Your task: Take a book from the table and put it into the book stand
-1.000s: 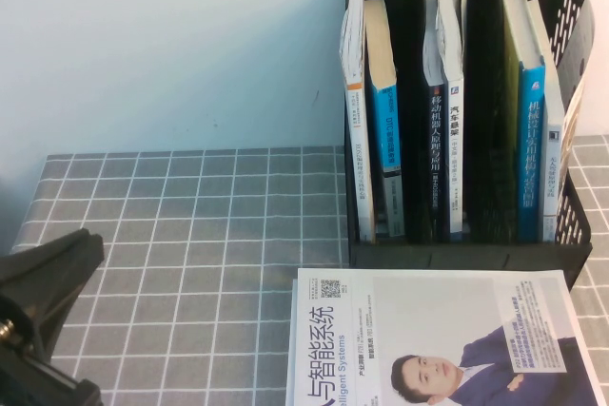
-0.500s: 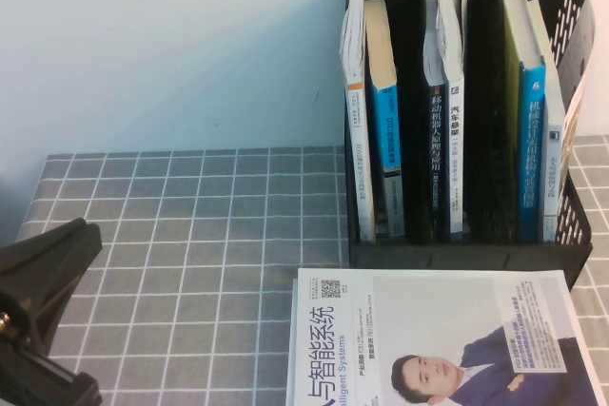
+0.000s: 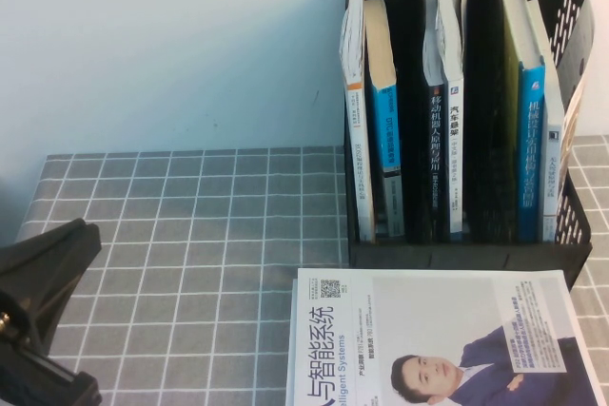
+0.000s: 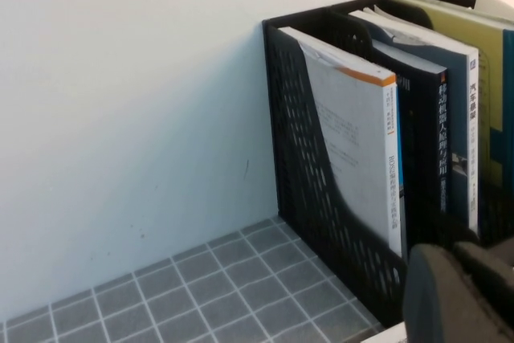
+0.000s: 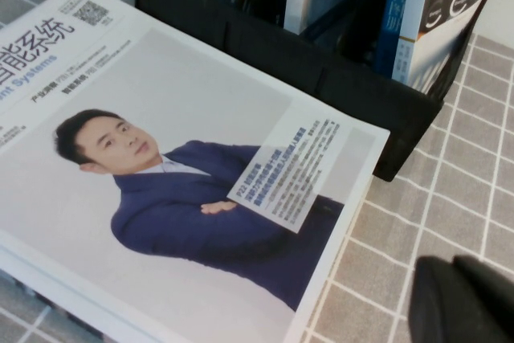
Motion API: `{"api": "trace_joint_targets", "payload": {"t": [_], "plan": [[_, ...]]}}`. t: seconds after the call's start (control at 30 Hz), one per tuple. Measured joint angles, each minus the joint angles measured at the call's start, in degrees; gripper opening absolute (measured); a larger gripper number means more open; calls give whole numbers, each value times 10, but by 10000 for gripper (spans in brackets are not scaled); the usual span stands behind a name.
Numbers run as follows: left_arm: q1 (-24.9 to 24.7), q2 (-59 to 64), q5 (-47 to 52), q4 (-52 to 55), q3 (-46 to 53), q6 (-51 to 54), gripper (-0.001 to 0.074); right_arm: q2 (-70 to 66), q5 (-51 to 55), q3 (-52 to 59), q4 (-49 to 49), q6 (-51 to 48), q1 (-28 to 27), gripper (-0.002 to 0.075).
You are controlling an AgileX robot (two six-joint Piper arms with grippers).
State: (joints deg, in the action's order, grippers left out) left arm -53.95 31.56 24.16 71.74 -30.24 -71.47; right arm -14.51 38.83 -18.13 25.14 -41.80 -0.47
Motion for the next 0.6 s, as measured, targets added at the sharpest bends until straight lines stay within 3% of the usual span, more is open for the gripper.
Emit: {"api": "trace_joint_targets", "payload": {"t": [0.17, 0.3, 0.47, 0.6], "plan": [[0, -16, 84, -108, -11, 16, 0, 0, 0, 0, 3, 0, 0, -3], [28, -62, 171, -220, -42, 184, 0, 0, 1, 0, 4, 0, 0, -3], [127, -128, 212, -359, -62, 361, 0, 0, 1, 0, 4, 0, 0, -3], [256, -161, 193, -484, -53, 485, 0, 0, 1, 0, 4, 0, 0, -3]]}}
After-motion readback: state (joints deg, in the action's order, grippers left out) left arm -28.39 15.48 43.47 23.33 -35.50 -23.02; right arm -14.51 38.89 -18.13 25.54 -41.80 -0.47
